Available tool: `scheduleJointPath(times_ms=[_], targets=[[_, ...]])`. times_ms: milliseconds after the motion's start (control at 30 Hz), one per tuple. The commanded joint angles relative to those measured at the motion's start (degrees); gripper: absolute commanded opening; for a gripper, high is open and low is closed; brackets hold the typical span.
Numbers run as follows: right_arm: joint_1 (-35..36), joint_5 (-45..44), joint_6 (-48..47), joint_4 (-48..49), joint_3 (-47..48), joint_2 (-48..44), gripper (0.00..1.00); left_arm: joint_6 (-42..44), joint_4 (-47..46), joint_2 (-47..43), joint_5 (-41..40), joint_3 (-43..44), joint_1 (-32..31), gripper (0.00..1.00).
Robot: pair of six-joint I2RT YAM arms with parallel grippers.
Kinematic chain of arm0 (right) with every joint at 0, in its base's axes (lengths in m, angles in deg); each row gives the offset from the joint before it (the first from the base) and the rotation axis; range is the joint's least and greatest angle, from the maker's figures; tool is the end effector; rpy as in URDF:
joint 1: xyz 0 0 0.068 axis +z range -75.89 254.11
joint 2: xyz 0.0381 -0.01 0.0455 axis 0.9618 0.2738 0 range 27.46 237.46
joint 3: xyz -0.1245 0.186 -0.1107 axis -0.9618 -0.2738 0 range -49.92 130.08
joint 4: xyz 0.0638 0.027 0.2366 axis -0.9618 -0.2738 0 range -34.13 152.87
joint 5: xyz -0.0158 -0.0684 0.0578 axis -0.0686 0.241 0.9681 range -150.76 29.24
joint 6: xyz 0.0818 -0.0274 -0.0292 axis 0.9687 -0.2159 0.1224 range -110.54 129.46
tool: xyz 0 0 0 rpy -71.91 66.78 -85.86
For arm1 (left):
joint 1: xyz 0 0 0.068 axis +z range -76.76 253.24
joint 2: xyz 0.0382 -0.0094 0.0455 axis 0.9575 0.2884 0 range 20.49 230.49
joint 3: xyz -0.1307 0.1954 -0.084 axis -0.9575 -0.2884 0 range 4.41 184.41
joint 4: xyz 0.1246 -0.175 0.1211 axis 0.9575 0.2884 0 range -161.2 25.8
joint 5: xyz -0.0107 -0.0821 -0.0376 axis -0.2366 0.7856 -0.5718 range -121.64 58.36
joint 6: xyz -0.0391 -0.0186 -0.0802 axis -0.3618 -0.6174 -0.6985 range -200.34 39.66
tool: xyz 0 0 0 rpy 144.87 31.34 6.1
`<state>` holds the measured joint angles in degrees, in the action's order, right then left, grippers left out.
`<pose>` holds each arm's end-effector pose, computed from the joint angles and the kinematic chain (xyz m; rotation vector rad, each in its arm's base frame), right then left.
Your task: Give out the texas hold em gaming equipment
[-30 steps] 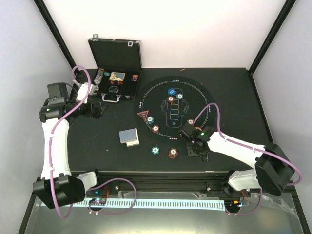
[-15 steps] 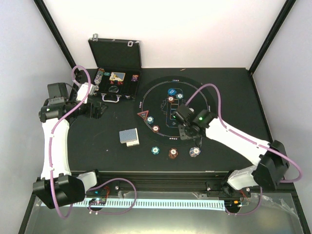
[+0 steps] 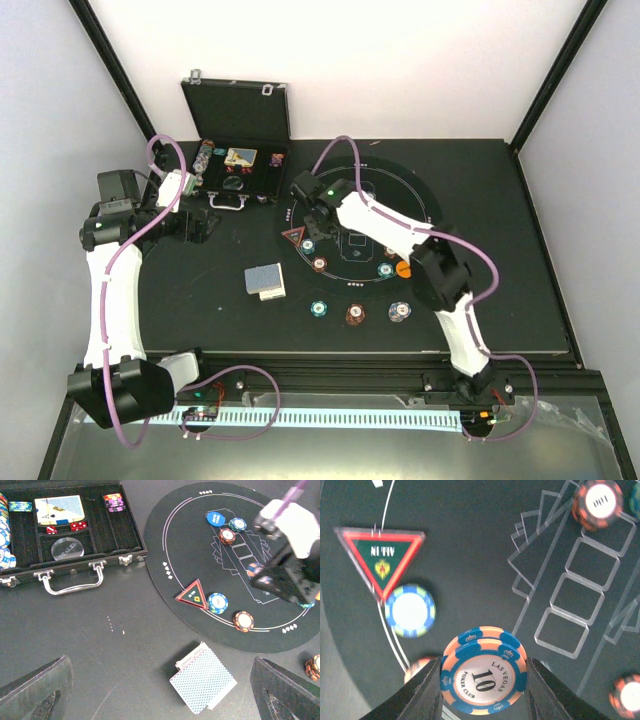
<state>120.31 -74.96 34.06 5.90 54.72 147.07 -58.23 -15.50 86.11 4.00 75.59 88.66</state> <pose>0.3072 0.2913 0.1755 -0.4606 2.7045 -0.0261 0.2374 0.0161 0.3062 0.3956 2.2452 -0.4250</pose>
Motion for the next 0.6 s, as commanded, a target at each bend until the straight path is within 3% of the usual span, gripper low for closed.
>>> scheduleJointPath(times_ms=[0,233,567], targets=[[-1.8,0.9,-3.9,-3.2,11.6,8.6,0.17,0.2,0.6,-0.7,0.0,1.1,0.4,0.99],[-2.7,2.4,-4.8,-5.2,25.8,19.8,0.17,0.3,0.9,-1.1,0.0,1.2,0.3,0.99],[-3.5,3.7,-4.6,-3.3,27.8,26.0,0.18,0.8,1.6,-1.6,-0.3,1.5,0.3,0.99]])
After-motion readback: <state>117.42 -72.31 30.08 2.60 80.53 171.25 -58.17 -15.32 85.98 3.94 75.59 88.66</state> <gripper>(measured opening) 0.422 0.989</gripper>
